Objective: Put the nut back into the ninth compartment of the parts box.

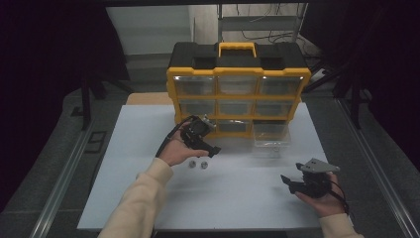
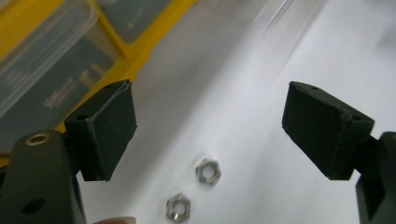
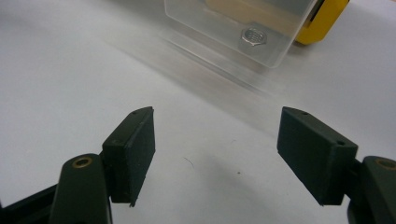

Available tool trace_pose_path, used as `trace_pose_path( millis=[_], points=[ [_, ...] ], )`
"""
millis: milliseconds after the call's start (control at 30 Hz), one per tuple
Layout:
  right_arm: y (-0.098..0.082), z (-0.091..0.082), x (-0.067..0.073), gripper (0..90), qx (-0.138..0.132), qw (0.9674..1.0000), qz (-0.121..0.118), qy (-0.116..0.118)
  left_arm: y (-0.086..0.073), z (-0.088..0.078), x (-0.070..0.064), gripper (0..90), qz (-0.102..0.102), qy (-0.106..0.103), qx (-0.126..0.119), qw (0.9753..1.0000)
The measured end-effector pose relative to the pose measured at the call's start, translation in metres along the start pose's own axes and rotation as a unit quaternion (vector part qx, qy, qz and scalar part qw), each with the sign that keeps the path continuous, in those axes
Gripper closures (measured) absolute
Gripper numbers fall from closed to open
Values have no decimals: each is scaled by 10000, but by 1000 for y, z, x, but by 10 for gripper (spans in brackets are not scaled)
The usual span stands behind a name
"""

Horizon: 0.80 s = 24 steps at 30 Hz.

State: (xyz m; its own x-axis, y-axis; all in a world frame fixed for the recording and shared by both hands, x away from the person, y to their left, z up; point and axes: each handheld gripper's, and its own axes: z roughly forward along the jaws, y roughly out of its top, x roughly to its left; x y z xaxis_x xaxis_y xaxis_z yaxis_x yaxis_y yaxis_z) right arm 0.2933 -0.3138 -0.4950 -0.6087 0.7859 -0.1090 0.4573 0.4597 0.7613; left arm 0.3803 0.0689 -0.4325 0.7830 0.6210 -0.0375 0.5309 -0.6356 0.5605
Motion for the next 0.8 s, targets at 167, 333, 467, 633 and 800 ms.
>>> trace_pose_path(
  millis=[167,333,467,633,800],
  points=[
    [0,0,0,287,-1,10000,-7,-5,-16,0,4,180,-57,47,61,10000],
    [0,0,1,287,7,10000,-5,-1,-30,2,9,181,-143,55,135,9998],
    [0,1,1,287,11,10000,-1,-2,-37,4,11,184,-196,69,177,9996],
    [0,1,1,287,17,10000,-9,-7,-48,10,14,187,-227,127,307,9992],
    [0,1,1,287,19,10000,-14,-3,-56,19,17,193,-242,169,481,9984]
  ],
)
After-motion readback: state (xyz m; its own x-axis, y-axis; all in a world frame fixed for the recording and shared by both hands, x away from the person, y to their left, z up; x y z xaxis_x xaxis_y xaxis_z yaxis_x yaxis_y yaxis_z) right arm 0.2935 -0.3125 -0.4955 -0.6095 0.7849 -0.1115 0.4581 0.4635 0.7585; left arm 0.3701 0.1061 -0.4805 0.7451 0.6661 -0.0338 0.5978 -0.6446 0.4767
